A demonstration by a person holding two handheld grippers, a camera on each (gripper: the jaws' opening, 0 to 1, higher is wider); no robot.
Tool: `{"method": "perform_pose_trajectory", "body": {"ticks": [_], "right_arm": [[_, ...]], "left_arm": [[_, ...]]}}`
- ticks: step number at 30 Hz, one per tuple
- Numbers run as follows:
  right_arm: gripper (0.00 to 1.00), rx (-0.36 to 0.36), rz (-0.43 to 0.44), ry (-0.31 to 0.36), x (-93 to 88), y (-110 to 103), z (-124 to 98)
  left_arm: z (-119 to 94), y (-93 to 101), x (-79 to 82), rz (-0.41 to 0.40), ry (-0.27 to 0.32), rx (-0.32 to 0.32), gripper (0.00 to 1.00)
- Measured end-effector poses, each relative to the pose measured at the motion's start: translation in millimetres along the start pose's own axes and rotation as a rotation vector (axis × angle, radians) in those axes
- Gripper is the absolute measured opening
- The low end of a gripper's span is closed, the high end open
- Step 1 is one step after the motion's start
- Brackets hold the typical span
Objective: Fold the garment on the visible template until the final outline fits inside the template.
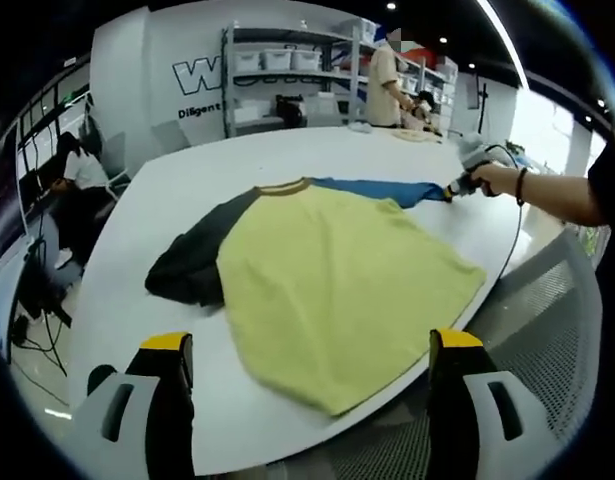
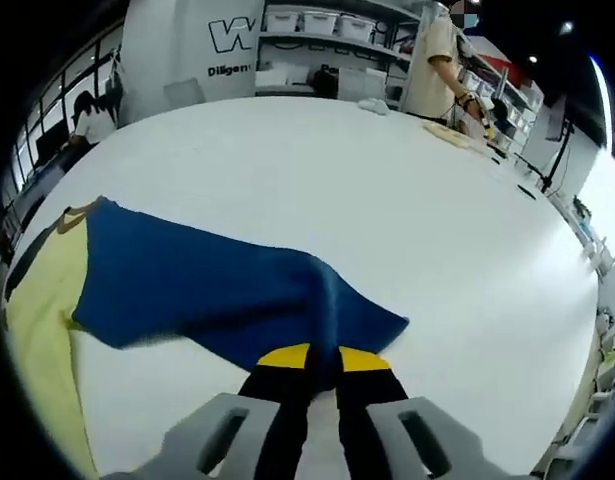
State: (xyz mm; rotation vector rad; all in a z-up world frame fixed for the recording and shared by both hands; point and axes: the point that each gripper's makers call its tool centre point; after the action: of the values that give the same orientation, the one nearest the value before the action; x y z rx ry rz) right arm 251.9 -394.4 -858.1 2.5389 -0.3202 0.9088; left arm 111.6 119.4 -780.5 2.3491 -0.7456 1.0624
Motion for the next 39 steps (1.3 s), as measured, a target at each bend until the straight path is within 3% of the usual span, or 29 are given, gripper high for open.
{"method": "perform_pose_trajectory", "body": {"ticks": [11, 17, 23, 26, 31, 37, 39], "right_arm": [[0.1, -0.004, 0.012, 0.034, 5.2, 13.5, 9.0], [0.12, 0.005, 0.059, 0.029, 6.1, 15.0, 10.8], [0.22, 0.055, 0.227, 0.037, 10.8, 12.6, 0.8], [0.27, 0.048, 0.236, 0.007, 3.7, 12.9, -2.9], [0.23, 0.038, 0.251, -0.013, -2.0, 11.9, -3.5], [0.01, 0.022, 0.22, -0.007, -6.6, 12.3, 1.7], [0.0, 0.019, 0.214, -0.012, -8.5, 13.5, 1.0]], "left_arm": [[0.6, 1.4, -0.7, 0.006, -0.007, -0.007, 0.93], [1.0, 2.7, -1.7, 0.009, -0.013, -0.013, 0.93], [0.5, 3.1, 0.0, 0.012, -0.001, -0.015, 0.94], [0.1, 3.2, 0.8, 0.012, 0.005, -0.013, 0.94], [0.2, 5.0, 3.3, 0.019, 0.017, -0.019, 0.93], [-0.2, 5.1, 2.7, 0.015, 0.018, -0.02, 0.93], [-0.5, 4.8, 2.5, 0.016, 0.017, -0.019, 0.93]]}}
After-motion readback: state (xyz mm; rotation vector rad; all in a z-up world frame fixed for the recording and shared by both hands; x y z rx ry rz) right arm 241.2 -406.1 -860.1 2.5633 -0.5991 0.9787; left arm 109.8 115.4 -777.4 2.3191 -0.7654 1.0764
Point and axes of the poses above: the point that each gripper's makers call its tool centre point, and the gripper's own axes: z roughly forward along the fingers, y roughly to its right, x roughly out of its top, and after that the axes turned 14 degrees about -x, right-handed
